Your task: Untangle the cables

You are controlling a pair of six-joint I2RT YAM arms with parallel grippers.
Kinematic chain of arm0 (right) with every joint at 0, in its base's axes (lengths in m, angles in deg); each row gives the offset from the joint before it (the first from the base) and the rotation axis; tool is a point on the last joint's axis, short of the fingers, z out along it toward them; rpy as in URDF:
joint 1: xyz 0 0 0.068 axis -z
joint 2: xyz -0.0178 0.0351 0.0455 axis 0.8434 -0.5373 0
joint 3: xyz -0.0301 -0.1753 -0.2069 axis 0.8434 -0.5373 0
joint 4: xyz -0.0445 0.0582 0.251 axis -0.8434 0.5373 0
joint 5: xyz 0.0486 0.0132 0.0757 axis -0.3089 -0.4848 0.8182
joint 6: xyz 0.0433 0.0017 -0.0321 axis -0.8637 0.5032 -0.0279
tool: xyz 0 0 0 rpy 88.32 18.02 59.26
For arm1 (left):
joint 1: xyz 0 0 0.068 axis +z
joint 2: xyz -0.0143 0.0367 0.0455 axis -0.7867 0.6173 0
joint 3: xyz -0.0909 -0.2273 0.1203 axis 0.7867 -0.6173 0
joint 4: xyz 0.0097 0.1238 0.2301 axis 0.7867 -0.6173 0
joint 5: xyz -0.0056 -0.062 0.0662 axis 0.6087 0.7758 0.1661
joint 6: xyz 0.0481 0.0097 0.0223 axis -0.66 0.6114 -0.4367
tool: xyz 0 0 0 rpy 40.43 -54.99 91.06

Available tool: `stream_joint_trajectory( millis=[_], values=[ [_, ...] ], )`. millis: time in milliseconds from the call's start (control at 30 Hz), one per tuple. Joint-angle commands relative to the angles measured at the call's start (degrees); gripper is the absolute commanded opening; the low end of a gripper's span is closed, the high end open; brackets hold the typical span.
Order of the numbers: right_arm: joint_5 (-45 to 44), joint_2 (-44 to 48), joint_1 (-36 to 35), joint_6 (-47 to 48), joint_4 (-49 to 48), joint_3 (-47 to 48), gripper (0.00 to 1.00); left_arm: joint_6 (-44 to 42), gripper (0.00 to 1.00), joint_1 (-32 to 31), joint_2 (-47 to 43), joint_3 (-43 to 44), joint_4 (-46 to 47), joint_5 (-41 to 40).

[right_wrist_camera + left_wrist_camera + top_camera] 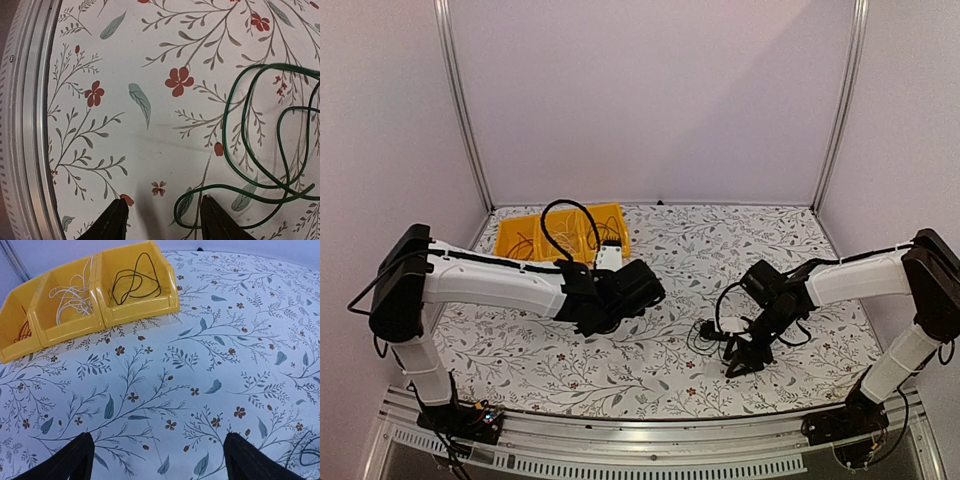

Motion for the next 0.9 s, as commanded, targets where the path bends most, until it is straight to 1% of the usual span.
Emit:
stream_joint_trajectory(
  millis=[0,100,133,267,333,367,400,433,500,567,700,800,867],
  values=[
    [-5.0,-1.9,-2.1,-2.4,-3.7,0.8,0.54,-3.8,0.92,-1.1,-3.9,-3.8,4.0,1.2],
    [-8.5,-2.2,-3.2,-4.1,-6.5,0.6,0.54,-8.9,0.89,-1.0,-7.2,-8.4,12.6,5.5],
    [-9.4,-2.3,-3.4,-4.5,-7.1,0.6,0.51,-9.6,0.88,-0.9,-8.2,-9.7,15.8,6.9],
    [-11.4,-3.3,-3.6,-5.5,-8.0,0.9,0.36,-12.4,0.83,0.4,-10.3,-13.0,22.3,12.6],
    [-11.6,-3.8,-3.6,-5.6,-7.9,1.0,0.22,-13.6,0.83,0.9,-10.3,-13.6,24.1,15.3],
    [-11.6,-3.9,-3.6,-5.7,-7.7,1.2,0.13,-14.4,0.83,1.0,-10.1,-13.7,25.0,16.3],
    [-11.8,-3.7,-3.6,-5.7,-7.4,1.4,0.05,-15.5,0.83,1.0,-9.9,-13.6,25.7,17.2],
    [-11.9,-3.3,-3.6,-5.6,-6.9,1.6,0.0,-16.6,0.83,1.0,-9.5,-13.4,26.4,18.2],
    [-11.0,-1.2,-3.6,-5.3,-5.4,2.0,0.0,-20.4,0.84,1.0,-9.3,-13.7,29.5,21.4],
    [-8.6,3.3,-3.6,-3.5,-2.4,2.6,0.0,-25.6,0.85,1.0,-9.5,-14.5,33.6,25.2],
    [-4.9,10.0,-3.5,-1.2,6.3,8.0,0.0,-34.6,0.87,1.0,-11.3,-17.6,41.4,35.1],
    [-2.4,12.2,-3.4,-0.4,11.5,13.6,0.0,-38.9,0.87,1.1,-12.5,-19.9,47.0,42.9],
    [-1.2,12.3,-3.4,-0.2,14.0,17.8,0.0,-39.2,0.87,1.3,-12.7,-20.6,49.2,45.9]
  ],
)
